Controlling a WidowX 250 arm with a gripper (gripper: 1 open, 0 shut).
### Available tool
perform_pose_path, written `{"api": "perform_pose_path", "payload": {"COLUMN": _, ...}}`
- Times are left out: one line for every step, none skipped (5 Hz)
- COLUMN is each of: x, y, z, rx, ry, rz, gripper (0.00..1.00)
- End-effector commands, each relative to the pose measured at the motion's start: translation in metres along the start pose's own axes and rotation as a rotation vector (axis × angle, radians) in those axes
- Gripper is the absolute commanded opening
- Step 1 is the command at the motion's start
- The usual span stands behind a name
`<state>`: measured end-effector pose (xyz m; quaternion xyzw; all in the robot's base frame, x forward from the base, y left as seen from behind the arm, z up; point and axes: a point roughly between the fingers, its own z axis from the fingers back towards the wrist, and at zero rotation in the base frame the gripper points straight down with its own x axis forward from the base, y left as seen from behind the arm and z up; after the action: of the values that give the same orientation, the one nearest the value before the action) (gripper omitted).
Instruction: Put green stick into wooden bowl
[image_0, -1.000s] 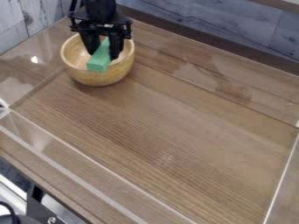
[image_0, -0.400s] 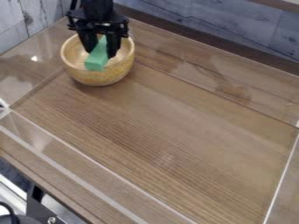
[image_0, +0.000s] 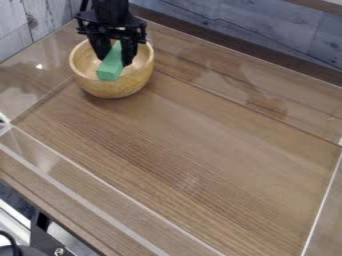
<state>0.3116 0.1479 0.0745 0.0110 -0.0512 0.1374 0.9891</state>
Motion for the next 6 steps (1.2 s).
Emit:
{"api": "perform_pose_path", "payload": {"x": 0.007, "y": 0.008, "z": 0.009, "rx": 0.016, "ry": -0.047, "rz": 0.013, "gripper": 0.0}}
{"api": "perform_pose_path", "payload": {"x": 0.008, "y": 0.01, "z": 0.004, "rx": 0.02, "ry": -0.045, "rz": 0.016, "gripper": 0.0}}
{"api": "perform_pose_path", "payload": {"x": 0.009, "y": 0.011, "z": -0.001, "rx": 0.023, "ry": -0.041, "rz": 0.019, "gripper": 0.0}}
{"api": "perform_pose_path", "payload": {"x": 0.008, "y": 0.007, "z": 0.008, "rx": 0.015, "ry": -0.035, "rz": 0.028, "gripper": 1.0}}
{"api": "perform_pose_path", "payload": {"x": 0.008, "y": 0.001, "z": 0.019, "rx": 0.005, "ry": -0.035, "rz": 0.036, "gripper": 1.0}}
{"api": "perform_pose_path", "payload": {"x": 0.009, "y": -0.005, "z": 0.03, "rx": -0.006, "ry": -0.037, "rz": 0.039, "gripper": 1.0}}
